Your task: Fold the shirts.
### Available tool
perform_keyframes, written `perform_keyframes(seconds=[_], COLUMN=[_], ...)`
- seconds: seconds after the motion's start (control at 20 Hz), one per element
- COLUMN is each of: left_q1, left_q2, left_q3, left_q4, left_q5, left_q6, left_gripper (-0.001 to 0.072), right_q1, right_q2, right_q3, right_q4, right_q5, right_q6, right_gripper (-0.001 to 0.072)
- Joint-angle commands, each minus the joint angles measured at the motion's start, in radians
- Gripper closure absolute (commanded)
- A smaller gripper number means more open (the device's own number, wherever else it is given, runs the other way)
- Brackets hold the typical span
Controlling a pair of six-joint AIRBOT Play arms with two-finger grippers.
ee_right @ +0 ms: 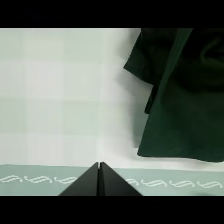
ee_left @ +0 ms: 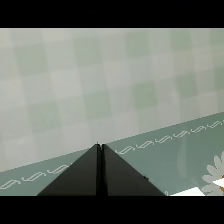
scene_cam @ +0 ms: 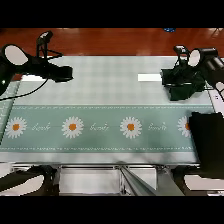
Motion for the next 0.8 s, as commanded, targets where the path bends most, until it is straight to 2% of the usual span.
perform_keyframes(seconds=[0.0, 0.75], left_q1=[-0.001, -0.001], left_q2=[-0.001, -0.001], left_q3=[0.000, 0.000], left_q4=[0.000, 0.000], left_q5=[0.000, 0.013], left_q6=[0.000, 0.000], left_gripper=[0.0686, 0.0686], right_q1=[0.000, 0.000], right_q2=[-0.001, -0.001], right_q3=[0.000, 0.000], right_q4=[0.000, 0.004], right_q5=[0.000, -0.022], right_q6=[0.000, 0.001], right_gripper=[0.0693, 0.0693])
